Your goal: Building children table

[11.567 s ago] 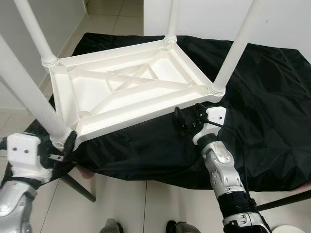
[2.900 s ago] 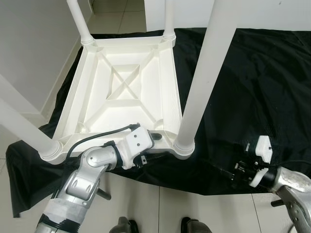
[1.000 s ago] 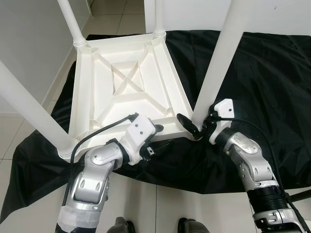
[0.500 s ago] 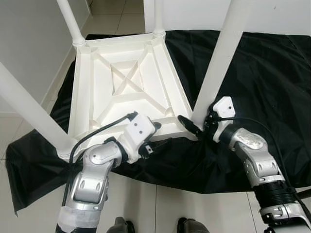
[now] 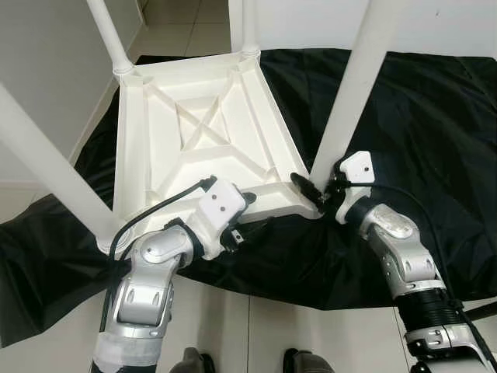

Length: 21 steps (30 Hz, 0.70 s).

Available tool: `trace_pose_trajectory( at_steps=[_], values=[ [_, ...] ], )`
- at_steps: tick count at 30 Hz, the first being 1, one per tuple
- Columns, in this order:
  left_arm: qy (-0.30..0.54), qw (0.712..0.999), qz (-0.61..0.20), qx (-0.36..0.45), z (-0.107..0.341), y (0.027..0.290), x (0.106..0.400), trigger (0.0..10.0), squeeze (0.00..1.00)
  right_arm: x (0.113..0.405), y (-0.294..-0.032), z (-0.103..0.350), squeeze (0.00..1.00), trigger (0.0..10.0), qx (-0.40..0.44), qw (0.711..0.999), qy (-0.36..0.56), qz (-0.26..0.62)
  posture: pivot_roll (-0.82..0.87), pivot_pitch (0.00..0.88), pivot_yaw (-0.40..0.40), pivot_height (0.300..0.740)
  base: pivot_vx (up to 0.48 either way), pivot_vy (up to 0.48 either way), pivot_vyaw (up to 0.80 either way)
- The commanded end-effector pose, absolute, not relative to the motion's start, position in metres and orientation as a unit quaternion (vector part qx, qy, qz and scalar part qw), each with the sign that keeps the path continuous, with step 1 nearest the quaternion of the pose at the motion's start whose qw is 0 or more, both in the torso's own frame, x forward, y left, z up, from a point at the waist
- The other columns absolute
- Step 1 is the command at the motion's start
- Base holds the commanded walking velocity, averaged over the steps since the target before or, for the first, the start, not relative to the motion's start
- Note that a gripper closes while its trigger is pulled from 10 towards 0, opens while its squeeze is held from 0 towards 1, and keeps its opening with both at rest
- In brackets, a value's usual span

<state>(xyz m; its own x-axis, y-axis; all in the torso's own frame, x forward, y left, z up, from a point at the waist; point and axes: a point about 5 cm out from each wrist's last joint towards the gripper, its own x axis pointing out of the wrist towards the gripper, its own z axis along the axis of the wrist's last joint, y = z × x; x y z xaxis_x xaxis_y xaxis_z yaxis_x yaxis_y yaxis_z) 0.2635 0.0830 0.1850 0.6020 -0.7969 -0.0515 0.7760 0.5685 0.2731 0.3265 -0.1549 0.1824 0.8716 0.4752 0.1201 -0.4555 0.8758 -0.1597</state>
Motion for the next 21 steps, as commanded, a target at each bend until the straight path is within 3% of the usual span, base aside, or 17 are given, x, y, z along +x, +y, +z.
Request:
trace_pose_trajectory(
  at_steps=[1,5,10,15,21],
  values=[
    [-0.047,0.935,-0.327,0.130,0.186,0.092,0.269,10.0,0.00,0.325,-0.157,0.167,0.00,10.0,-0.048,0.977,-0.040,0.204,-0.06,0.166,0.063,0.740,0.000,0.000,0.00],
    [-0.045,0.936,-0.326,0.128,0.186,0.092,0.268,10.0,0.00,0.324,-0.155,0.167,0.00,10.0,-0.043,0.980,-0.039,0.192,-0.06,0.166,0.063,0.740,0.000,0.000,0.00],
    [-0.042,0.942,-0.312,0.115,0.183,0.093,0.266,10.0,0.00,0.314,-0.140,0.160,0.00,10.0,-0.008,0.999,-0.022,0.037,-0.06,0.151,0.045,0.740,0.000,0.000,0.00],
    [-0.046,0.943,-0.306,0.121,0.182,0.092,0.266,10.0,0.00,0.309,-0.126,0.154,0.00,10.0,-0.010,0.999,-0.014,-0.049,-0.06,0.136,0.042,0.740,0.000,0.000,0.00],
    [-0.045,0.944,-0.306,0.116,0.184,0.092,0.267,10.0,0.00,0.306,-0.108,0.159,0.00,10.0,0.007,0.999,-0.039,-0.002,-0.06,0.130,0.045,0.740,0.000,0.000,0.00]
  ],
)
